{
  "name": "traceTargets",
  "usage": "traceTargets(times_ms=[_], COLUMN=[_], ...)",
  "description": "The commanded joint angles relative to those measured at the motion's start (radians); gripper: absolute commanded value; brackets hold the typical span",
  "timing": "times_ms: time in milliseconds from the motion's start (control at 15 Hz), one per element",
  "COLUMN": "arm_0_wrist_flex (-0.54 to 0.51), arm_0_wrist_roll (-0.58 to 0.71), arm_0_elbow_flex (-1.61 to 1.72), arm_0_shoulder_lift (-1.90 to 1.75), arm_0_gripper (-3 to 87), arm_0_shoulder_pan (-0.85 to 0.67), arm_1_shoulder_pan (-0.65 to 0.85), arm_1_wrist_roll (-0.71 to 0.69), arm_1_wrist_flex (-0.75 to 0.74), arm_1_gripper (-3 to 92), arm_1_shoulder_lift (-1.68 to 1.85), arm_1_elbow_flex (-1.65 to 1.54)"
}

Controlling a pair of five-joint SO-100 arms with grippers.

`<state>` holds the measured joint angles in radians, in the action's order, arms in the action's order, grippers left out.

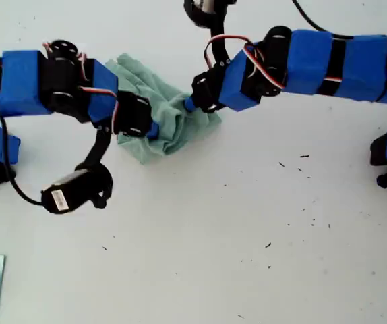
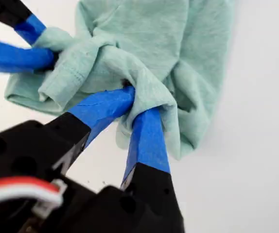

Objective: Fold t shirt

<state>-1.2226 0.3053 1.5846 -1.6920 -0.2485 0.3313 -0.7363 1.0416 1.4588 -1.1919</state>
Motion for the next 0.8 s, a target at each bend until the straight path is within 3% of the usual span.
traceTargets(times_ms=[0, 67, 133, 200, 333, 400, 533, 733], arm_0_wrist_flex=[0.109, 0.156, 0.196, 0.218, 0.241, 0.255, 0.288, 0.322], arm_0_wrist_roll=[0.021, 0.021, 0.012, -0.025, -0.107, -0.130, -0.141, -0.138], arm_0_elbow_flex=[0.198, 0.318, 0.440, 0.561, 0.790, 0.882, 0.999, 1.123], arm_0_shoulder_lift=[-0.327, -0.451, -0.555, -0.652, -0.830, -0.907, -1.011, -1.146], arm_0_gripper=[25.4, 29.4, 35.2, 35.8, 36.1, 34.0, 32.9, 30.2], arm_0_shoulder_pan=[-0.080, -0.120, -0.160, -0.187, -0.238, -0.259, -0.261, -0.252], arm_1_shoulder_pan=[0.063, 0.106, 0.138, 0.160, 0.193, 0.253, 0.284, 0.242], arm_1_wrist_roll=[-0.091, -0.104, -0.124, -0.095, -0.055, 0.080, 0.097, 0.146], arm_1_wrist_flex=[-0.110, -0.167, -0.224, -0.262, -0.485, -0.442, -0.209, -0.252], arm_1_gripper=[28.5, 33.4, 50.6, 48.2, 40.7, 38.2, 36.0, 31.3], arm_1_shoulder_lift=[0.075, 0.075, 0.077, 0.127, 0.365, 0.468, 0.566, 0.862], arm_1_elbow_flex=[0.037, 0.044, 0.043, -0.003, -0.291, -0.431, -0.554, -0.974])
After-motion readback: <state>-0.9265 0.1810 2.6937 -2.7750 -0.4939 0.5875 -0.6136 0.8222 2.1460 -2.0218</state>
